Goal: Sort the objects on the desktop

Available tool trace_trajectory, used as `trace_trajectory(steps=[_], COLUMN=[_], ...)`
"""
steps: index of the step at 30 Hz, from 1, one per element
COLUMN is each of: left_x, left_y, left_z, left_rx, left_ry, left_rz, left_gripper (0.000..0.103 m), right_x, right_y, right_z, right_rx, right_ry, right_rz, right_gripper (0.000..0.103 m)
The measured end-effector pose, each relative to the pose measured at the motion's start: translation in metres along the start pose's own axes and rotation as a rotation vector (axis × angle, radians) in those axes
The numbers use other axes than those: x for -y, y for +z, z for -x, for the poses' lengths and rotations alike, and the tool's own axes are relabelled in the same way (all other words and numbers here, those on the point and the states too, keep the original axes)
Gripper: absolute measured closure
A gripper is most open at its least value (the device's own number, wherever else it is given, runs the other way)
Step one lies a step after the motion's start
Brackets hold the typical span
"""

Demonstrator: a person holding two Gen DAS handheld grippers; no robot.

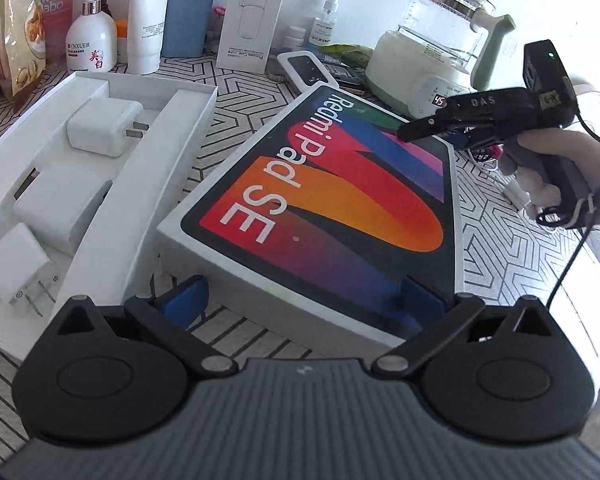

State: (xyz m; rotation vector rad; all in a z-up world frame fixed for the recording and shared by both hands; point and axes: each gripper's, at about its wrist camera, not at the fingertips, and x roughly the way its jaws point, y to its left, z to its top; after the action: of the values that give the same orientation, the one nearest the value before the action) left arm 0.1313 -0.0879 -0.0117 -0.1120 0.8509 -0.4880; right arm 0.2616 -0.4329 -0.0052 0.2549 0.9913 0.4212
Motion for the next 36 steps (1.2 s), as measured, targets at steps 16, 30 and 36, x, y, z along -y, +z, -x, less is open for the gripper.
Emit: trace_trajectory(steps=[16,30,36], left_x=[0.005,0.003,0.015], left_y=[-0.013,-0.009,-0.012], left_z=[0.012,-0.003,-0.003], left_rx=[-0.078,-0.136,-0.130], left_ry=[-0.042,-0.063,-0.074], left_rz=[-0.014,0.091,0.063], left_gripper=[0.000,0.000,0.000], right_x=[-0.002,0.005,0.007], right_y=[-0.107,-0.094,-0.094], right_z=[0.079,0.048,0.056], right_rx=[-0.087,-0.037,-0.002], right_ry=[0.043,0.190,0.116], right_rz=[-0.004,0.016,-0.049], right_gripper=[0.023,0.017,0.026])
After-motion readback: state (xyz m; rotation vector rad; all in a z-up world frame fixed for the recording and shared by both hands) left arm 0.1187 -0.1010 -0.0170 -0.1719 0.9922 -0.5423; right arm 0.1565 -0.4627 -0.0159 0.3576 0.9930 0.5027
